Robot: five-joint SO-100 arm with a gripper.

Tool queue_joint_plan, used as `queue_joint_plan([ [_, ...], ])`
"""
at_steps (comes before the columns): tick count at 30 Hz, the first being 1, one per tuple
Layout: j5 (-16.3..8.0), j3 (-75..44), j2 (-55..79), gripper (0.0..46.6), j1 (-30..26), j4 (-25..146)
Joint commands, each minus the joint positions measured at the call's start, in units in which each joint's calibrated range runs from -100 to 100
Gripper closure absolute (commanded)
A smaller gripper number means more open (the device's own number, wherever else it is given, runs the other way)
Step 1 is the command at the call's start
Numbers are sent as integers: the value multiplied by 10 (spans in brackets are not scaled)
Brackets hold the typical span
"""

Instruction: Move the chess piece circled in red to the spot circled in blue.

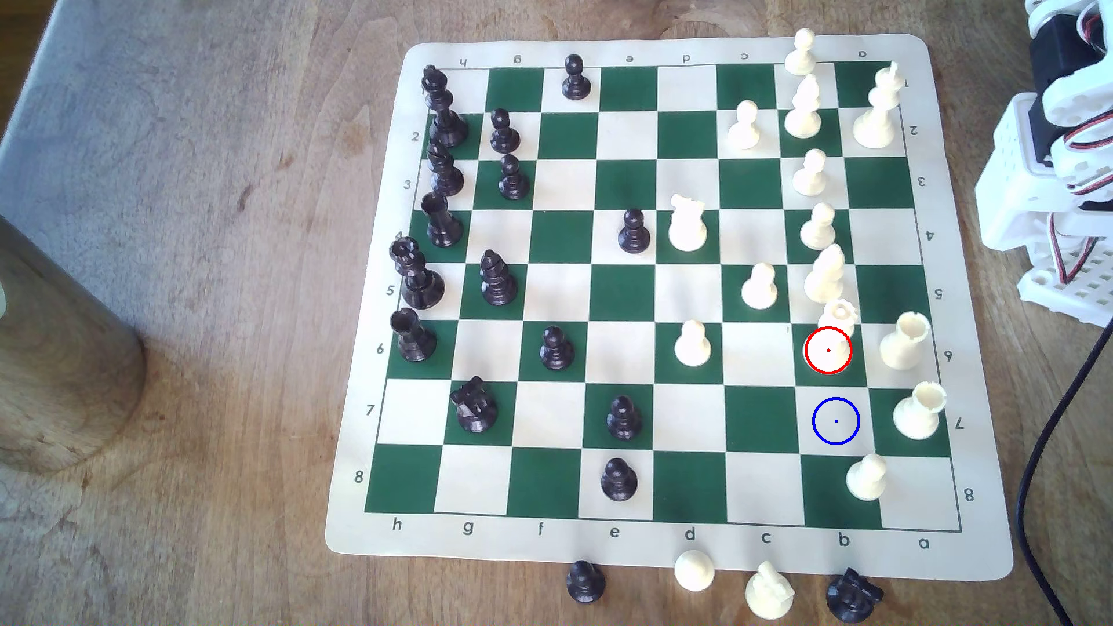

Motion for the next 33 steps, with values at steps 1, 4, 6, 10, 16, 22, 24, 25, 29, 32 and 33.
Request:
queue_joint_plan([
  [1, 3, 12, 2, 464, -10, -8],
  [4, 3, -2, 3, 464, -41, 53],
  [6, 3, -29, 3, 464, -59, 137],
  [10, 3, -89, 3, 464, -71, 271],
  [16, 0, -181, 3, 464, -63, 644],
  [22, -2, -235, 3, 464, -72, 806],
  [24, -4, -272, 4, 464, -73, 928],
  [25, -4, -280, 4, 464, -73, 949],
  [29, -5, -355, 4, 464, -74, 1125],
  [32, -6, -429, 4, 464, -87, 1302],
  [33, -26, -465, 4, 464, -98, 1394],
])
